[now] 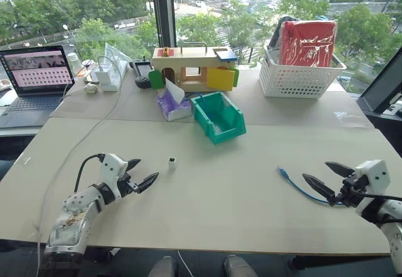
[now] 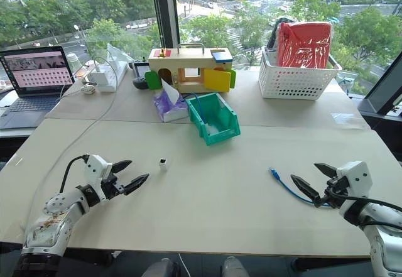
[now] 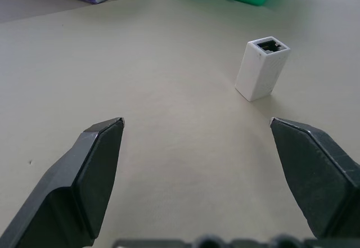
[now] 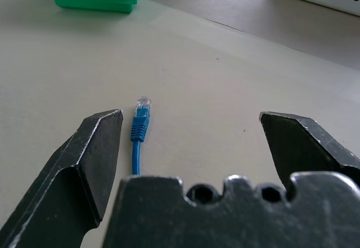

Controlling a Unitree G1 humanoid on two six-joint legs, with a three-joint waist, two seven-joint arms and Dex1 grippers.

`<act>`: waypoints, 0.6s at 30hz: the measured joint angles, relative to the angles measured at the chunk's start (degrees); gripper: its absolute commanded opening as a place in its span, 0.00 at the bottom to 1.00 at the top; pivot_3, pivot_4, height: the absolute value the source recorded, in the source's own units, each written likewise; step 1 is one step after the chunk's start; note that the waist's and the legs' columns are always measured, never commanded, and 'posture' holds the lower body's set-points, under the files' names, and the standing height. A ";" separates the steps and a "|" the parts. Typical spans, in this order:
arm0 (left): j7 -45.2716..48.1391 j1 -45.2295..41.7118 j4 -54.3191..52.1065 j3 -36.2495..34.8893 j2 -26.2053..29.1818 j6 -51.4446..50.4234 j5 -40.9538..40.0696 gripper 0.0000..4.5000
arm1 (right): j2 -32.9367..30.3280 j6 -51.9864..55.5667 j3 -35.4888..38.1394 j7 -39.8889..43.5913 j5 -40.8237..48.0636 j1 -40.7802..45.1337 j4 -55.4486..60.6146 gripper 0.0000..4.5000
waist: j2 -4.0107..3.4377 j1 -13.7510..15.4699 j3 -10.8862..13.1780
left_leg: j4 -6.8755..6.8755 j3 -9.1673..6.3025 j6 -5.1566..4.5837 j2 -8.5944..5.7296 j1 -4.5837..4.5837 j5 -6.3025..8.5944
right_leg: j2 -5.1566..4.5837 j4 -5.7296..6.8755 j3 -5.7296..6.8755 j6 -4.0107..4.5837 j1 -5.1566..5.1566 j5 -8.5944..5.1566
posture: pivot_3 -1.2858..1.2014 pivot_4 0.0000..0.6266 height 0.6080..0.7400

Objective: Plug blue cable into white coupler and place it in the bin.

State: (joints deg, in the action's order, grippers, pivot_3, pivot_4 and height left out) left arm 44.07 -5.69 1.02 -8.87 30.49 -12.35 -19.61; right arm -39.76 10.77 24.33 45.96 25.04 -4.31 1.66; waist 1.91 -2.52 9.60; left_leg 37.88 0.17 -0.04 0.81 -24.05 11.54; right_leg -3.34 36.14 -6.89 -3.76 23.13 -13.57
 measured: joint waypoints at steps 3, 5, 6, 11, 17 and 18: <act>2.75 0.03 -0.43 -0.06 1.65 -1.44 -2.00 1.00 | -0.08 1.83 -0.01 -0.41 0.28 -0.11 1.08 1.00 | 0.01 -0.06 0.01 | 0.00 -0.01 0.00 0.02 -0.03 0.00 | 0.02 0.02 0.01 0.01 0.04 0.00 | 0.52 0.24 0.92; 7.59 -0.28 -2.79 -0.77 6.11 -6.47 -6.76 1.00 | -1.67 5.02 -0.79 -0.79 0.40 -0.04 3.46 1.00 | -0.01 -0.29 0.02 | 0.00 0.00 0.00 0.06 -0.06 0.00 | 0.04 0.06 0.00 0.01 0.12 -0.01 | 0.52 0.24 0.92; 9.49 -1.19 -4.23 -1.74 8.01 -8.62 -8.97 1.00 | -2.88 6.60 -1.41 -0.87 0.34 0.13 4.75 1.00 | -0.01 -0.30 0.02 | 0.00 0.00 0.00 0.06 -0.04 0.00 | 0.04 0.06 0.01 0.01 0.11 -0.01 | 0.52 0.24 0.92; 14.06 -3.94 -10.97 -3.44 13.91 -15.86 -14.71 1.00 | -7.21 15.42 -7.51 0.28 0.45 3.48 9.60 1.00 | -0.02 -0.22 0.02 | 0.00 0.01 0.00 0.05 -0.01 0.00 | 0.03 0.00 0.01 -0.05 0.06 -0.07 | 0.52 0.24 0.92; 17.13 -3.42 -16.89 -2.84 19.43 -22.48 -17.82 1.00 | -7.69 21.65 -13.71 -0.95 -1.41 11.36 8.77 1.00 | -0.01 -0.20 0.03 | 0.00 0.00 0.00 0.05 -0.10 0.00 | 0.04 -0.01 0.02 -0.02 0.15 -0.07 | 0.52 0.24 0.92; 17.23 -3.41 -17.94 -2.84 20.00 -23.43 -18.24 1.00 | -7.67 22.70 -14.72 -1.23 -1.76 12.93 8.25 1.00 | -0.01 -0.15 0.03 | 0.00 0.00 0.00 0.05 -0.08 0.00 | 0.03 0.01 0.02 -0.02 0.14 -0.08 | 0.52 0.24 0.92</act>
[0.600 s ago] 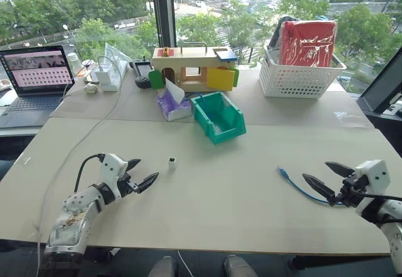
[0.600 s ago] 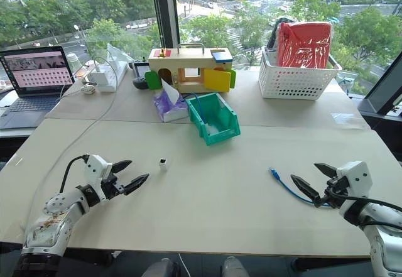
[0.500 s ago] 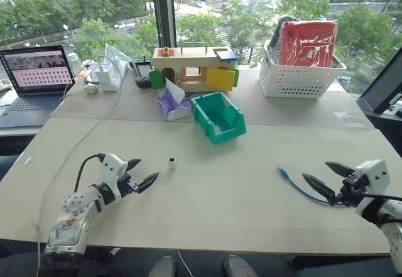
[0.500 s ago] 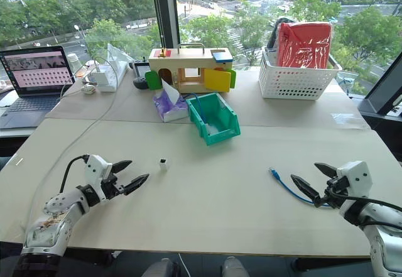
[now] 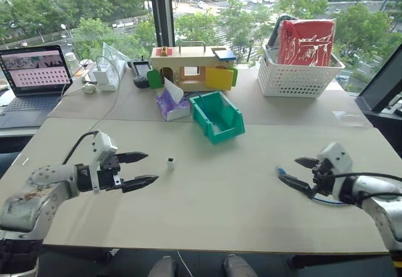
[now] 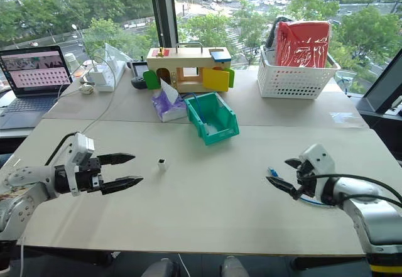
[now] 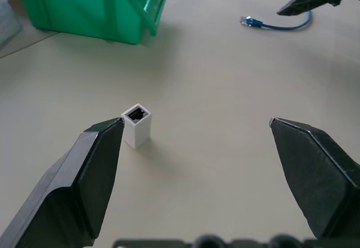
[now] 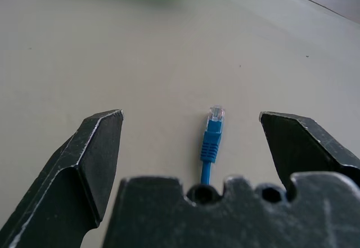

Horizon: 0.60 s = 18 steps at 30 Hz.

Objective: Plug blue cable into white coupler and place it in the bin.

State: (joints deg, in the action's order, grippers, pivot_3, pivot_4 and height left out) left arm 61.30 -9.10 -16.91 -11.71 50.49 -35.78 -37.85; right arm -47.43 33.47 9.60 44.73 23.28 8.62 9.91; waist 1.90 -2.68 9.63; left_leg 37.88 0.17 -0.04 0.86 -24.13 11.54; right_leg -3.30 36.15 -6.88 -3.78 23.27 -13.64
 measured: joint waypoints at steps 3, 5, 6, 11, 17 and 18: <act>-0.35 -0.10 -2.63 0.12 0.93 -2.05 -0.67 1.00 | 0.72 2.99 -2.38 -0.88 -0.55 3.19 -1.25 1.00 | 0.01 0.14 0.00 | 0.00 -0.04 0.00 -0.01 -0.03 0.00 | 0.00 -0.02 0.03 0.00 -0.01 0.00 | 0.52 0.24 0.92; -1.31 -0.45 -3.31 0.13 0.94 -2.50 -0.67 1.00 | 2.04 4.19 -4.38 -1.51 -0.93 4.65 -2.28 1.00 | 0.01 0.22 0.01 | 0.00 -0.05 0.00 -0.02 -0.07 0.00 | 0.00 -0.03 0.04 0.03 0.01 0.02 | 0.52 0.24 0.92; -1.56 -0.61 -3.63 0.13 0.94 -2.77 -0.68 1.00 | 2.26 4.45 -4.97 -1.58 -1.25 4.66 -2.64 1.00 | 0.01 0.27 0.00 | 0.00 -0.07 0.00 -0.03 -0.07 0.00 | 0.00 -0.03 0.04 0.03 0.00 0.02 | 0.52 0.24 0.92; -2.54 -0.87 -3.99 -0.09 1.19 -3.45 -0.66 1.00 | 2.69 4.74 -6.81 -3.17 -4.03 4.63 -6.73 1.00 | 0.02 0.22 0.01 | 0.00 -0.07 0.00 -0.04 -0.09 0.00 | -0.01 -0.03 0.04 0.03 0.01 0.01 | 0.52 0.24 0.92; -2.69 -1.28 -4.57 -0.71 1.45 -3.76 -0.69 1.00 | 2.75 3.05 -6.11 -3.85 -5.03 4.66 -9.74 1.00 | 0.02 0.17 0.01 | 0.00 -0.06 0.00 -0.03 -0.05 0.00 | 0.01 -0.02 0.05 0.02 -0.02 0.01 | 0.52 0.24 0.92; -2.69 -1.48 -4.58 -0.71 1.45 -3.80 -0.70 1.00 | 2.89 2.87 -6.02 -3.84 -5.03 4.79 -10.16 1.00 | 0.02 0.18 0.00 | 0.00 -0.06 0.00 -0.03 -0.04 0.00 | 0.00 -0.03 0.04 0.02 -0.04 0.01 | 0.52 0.24 0.92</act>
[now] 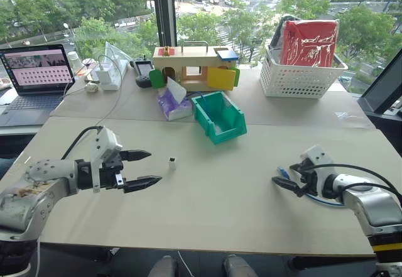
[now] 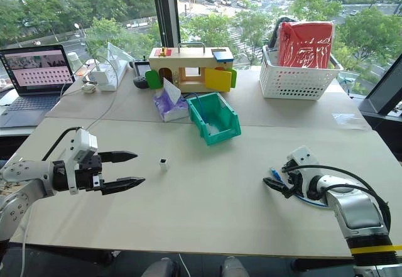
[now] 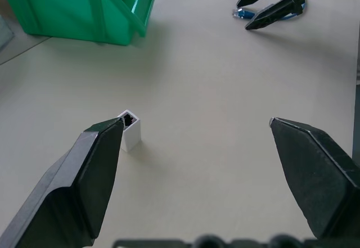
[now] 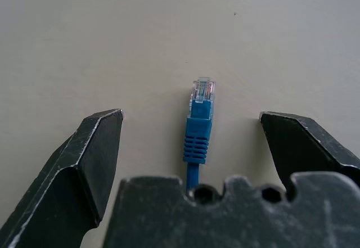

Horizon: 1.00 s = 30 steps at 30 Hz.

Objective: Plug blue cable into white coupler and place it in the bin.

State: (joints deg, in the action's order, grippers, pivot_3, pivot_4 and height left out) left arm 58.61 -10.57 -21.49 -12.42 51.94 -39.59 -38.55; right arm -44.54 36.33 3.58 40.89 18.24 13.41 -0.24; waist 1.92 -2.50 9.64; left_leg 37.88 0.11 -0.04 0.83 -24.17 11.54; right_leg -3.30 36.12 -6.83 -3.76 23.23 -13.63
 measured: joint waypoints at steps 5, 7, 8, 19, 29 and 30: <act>0.47 -1.20 0.02 0.09 0.00 0.02 0.09 1.00 | 1.02 -0.03 1.01 0.05 -0.08 0.07 -0.79 0.71 | 0.00 -0.02 0.00 | 0.00 0.00 0.00 0.00 0.02 0.00 | 0.01 0.01 0.00 0.00 -0.01 0.00 | 0.52 0.24 0.92; 0.67 -1.48 0.08 0.09 0.01 0.04 0.10 1.00 | 1.01 -0.19 1.00 0.19 -0.23 -0.24 -0.64 0.57 | 0.00 -0.02 0.00 | 0.00 -0.01 0.00 0.02 0.02 0.00 | 0.03 0.01 0.01 0.00 -0.01 0.00 | 0.52 0.24 0.92; 0.89 -1.67 0.25 0.10 0.04 0.05 0.13 1.00 | 0.75 -0.45 0.73 0.34 -0.75 -0.44 -0.18 0.49 | 0.00 -0.03 0.00 | 0.00 -0.01 0.00 0.02 0.02 0.00 | 0.03 0.01 0.01 0.00 -0.01 0.00 | 0.52 0.24 0.92; 6.32 -5.55 3.54 3.25 3.31 5.15 3.60 1.00 | -4.28 -8.96 -14.18 11.29 -9.32 6.29 6.12 0.04 | 0.00 -0.31 0.03 | 0.00 0.04 0.00 0.04 0.01 0.00 | 0.04 0.02 0.01 -0.03 0.09 -0.03 | 0.52 0.24 0.92; 9.58 -6.96 6.14 11.15 4.54 12.23 11.92 1.00 | 4.43 -15.95 -28.47 24.71 -14.35 21.75 3.81 0.04 | 0.07 -0.22 0.07 | -0.01 0.01 0.00 0.04 -0.15 0.00 | 0.04 0.10 0.02 0.06 0.28 0.00 | 0.52 0.24 0.92; 9.57 -6.97 5.71 11.36 4.07 12.15 11.90 1.00 | 5.20 -16.91 -29.22 25.33 -15.01 22.77 2.65 0.04 | 0.07 -0.12 0.07 | -0.01 0.01 0.00 0.04 -0.16 0.00 | 0.04 0.10 0.04 0.07 0.28 0.00 | 0.52 0.24 0.92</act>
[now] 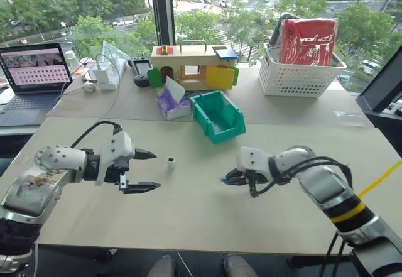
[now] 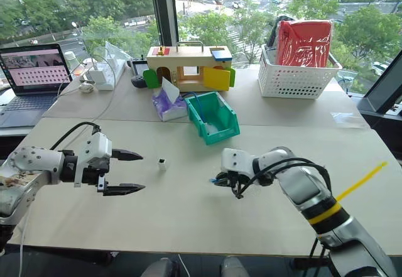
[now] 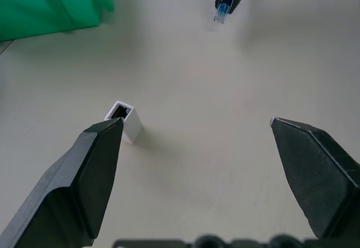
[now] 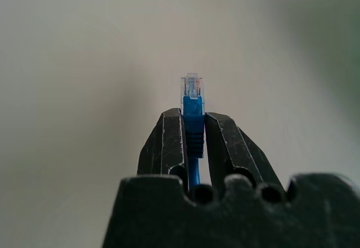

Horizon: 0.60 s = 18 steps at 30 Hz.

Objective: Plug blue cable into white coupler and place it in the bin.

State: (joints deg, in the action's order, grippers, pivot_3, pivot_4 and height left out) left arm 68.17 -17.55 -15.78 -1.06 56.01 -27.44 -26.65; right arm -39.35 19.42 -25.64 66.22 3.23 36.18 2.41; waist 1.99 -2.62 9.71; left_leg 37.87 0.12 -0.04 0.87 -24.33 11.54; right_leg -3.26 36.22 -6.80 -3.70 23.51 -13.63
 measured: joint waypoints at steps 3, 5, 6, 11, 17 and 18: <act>-0.12 -0.01 -1.52 0.63 -0.64 -0.36 -0.12 1.00 | 1.99 -1.75 -1.16 1.29 -1.28 1.55 -3.34 0.04 | 0.01 0.26 0.00 | 0.00 -0.07 0.00 -0.02 -0.04 0.00 | -0.03 0.01 0.09 0.01 0.01 0.01 | 0.52 0.24 0.92; -0.45 -0.18 -2.45 1.28 -1.67 -0.77 -0.19 1.00 | 3.09 -1.94 -1.58 2.19 -1.77 1.98 -4.74 0.04 | 0.01 0.24 0.00 | 0.00 -0.07 0.00 -0.02 -0.03 0.00 | -0.02 0.03 0.09 0.02 0.01 0.01 | 0.52 0.24 0.92; -0.61 -0.39 -2.74 1.73 -2.06 -1.11 -0.20 1.00 | 3.21 -1.90 -1.94 2.68 -1.84 2.15 -5.06 0.15 | 0.01 0.23 0.00 | 0.00 -0.07 0.00 -0.02 -0.03 0.00 | -0.02 0.05 0.09 0.03 0.02 0.02 | 0.52 0.24 0.92; -1.45 -3.76 -3.34 4.86 -4.70 -1.46 0.23 1.00 | 3.32 -0.18 -2.16 5.08 -1.85 2.19 -5.07 0.51 | 0.01 0.19 0.00 | 0.01 -0.09 0.01 -0.03 0.00 -0.01 | -0.01 0.15 0.11 0.04 0.02 0.02 | 0.52 0.24 0.92; -1.65 -8.67 -0.11 10.28 -9.37 -0.99 3.53 1.00 | 3.04 7.60 3.70 4.30 3.09 0.85 0.21 0.98 | 0.01 0.20 0.01 | 0.03 -0.06 0.01 -0.07 -0.02 -0.01 | -0.03 0.48 0.12 0.04 0.20 0.01 | 0.52 0.24 0.92; -1.67 -9.22 0.89 11.04 -11.03 -0.73 3.87 1.00 | 2.73 9.84 5.94 3.73 4.86 0.70 1.90 1.00 | 0.01 0.21 0.00 | 0.04 -0.07 0.01 -0.06 -0.03 -0.01 | -0.02 0.50 0.13 0.04 0.22 0.01 | 0.52 0.24 0.92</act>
State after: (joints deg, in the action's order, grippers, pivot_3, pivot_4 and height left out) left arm 66.51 -26.76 -14.89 9.98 44.98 -28.17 -22.78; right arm -36.61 29.26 -19.70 69.95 8.10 36.88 4.31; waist 2.00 -2.40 9.71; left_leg 37.91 0.05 -0.03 0.81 -24.36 11.53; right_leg -3.28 36.72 -6.67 -3.65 23.73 -13.62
